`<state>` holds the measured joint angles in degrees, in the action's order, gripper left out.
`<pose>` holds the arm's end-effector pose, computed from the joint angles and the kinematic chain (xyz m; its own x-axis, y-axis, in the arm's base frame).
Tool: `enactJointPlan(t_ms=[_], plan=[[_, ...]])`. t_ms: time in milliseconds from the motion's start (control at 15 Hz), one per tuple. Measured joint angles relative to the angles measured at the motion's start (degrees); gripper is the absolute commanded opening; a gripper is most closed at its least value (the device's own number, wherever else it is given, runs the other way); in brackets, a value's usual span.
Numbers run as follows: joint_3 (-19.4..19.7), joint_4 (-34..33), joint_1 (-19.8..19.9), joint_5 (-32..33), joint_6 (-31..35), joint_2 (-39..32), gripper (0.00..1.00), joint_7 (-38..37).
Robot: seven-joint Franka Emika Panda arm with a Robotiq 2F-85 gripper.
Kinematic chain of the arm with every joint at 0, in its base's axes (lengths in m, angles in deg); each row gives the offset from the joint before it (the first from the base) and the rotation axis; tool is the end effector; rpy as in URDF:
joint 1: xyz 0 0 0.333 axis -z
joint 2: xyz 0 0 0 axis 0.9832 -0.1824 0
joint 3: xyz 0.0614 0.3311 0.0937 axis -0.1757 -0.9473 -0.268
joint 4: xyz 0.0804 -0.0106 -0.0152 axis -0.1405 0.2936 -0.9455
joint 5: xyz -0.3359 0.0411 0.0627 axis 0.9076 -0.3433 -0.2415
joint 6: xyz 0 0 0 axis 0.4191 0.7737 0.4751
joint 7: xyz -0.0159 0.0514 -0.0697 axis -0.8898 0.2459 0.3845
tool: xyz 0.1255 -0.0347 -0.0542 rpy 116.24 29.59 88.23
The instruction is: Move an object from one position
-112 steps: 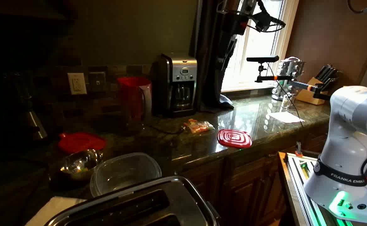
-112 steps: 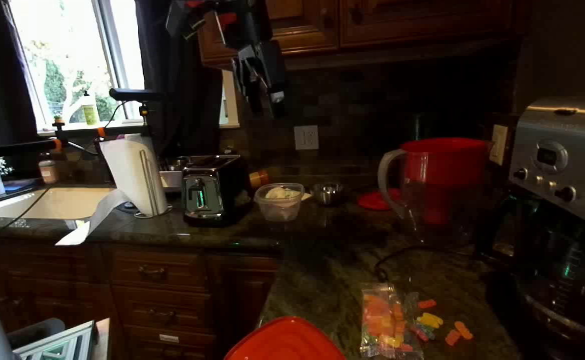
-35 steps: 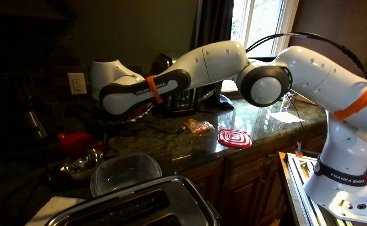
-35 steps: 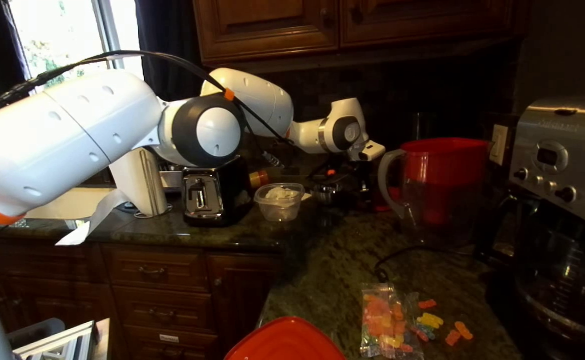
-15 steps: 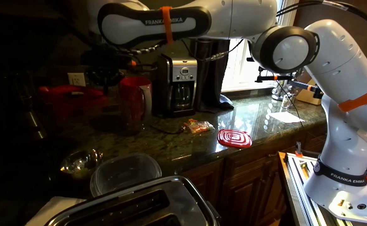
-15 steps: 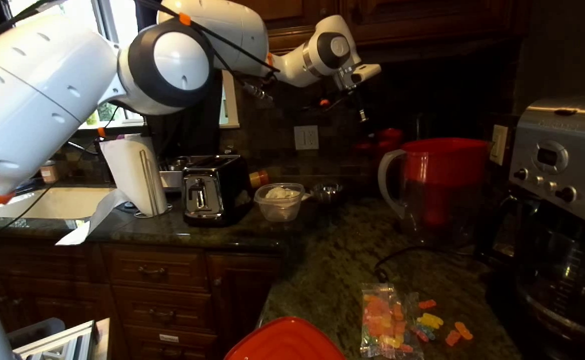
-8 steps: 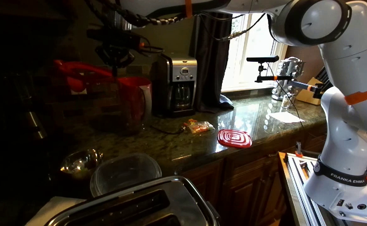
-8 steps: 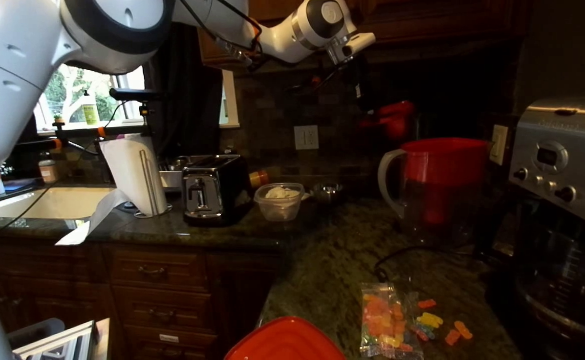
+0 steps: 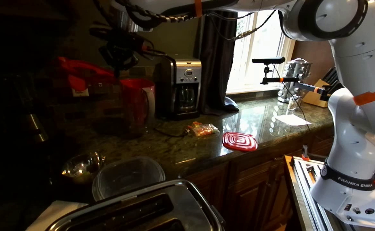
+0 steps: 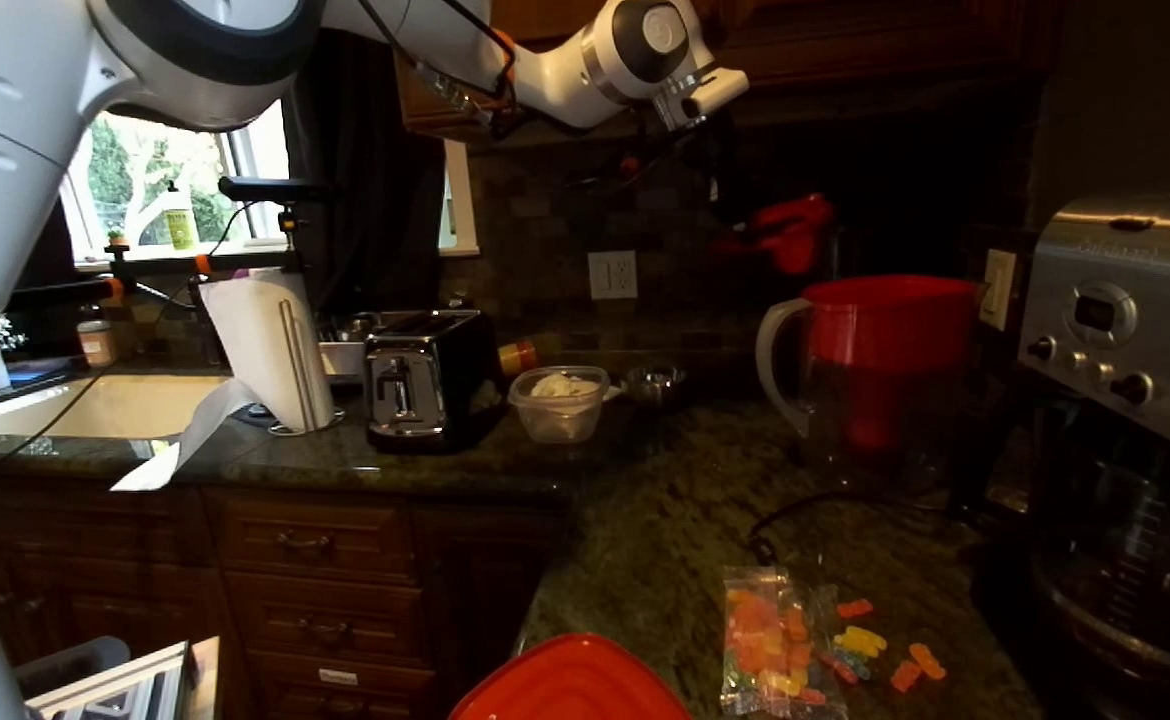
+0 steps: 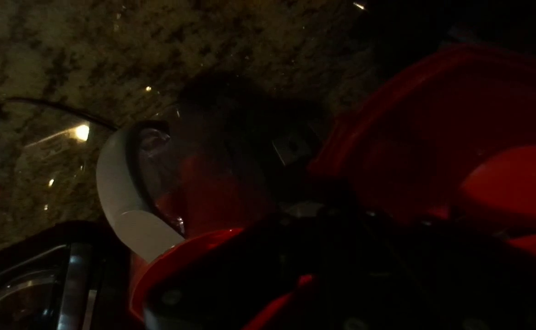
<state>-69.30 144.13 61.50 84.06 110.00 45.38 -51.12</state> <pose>0.7084 0.1230 0.5540 0.3612 -0.8705 0.3344 -0.8236 -0.4660 -0.3234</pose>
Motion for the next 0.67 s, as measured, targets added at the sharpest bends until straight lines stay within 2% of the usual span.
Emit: enactJointPlan(t_ms=[333,667], plan=[[0.13,0.52,2.85,-7.38,0.34,1.83,0.0,-5.12],[-0.87,4.38,6.36,-19.01,8.67,4.35,0.0,-5.13]])
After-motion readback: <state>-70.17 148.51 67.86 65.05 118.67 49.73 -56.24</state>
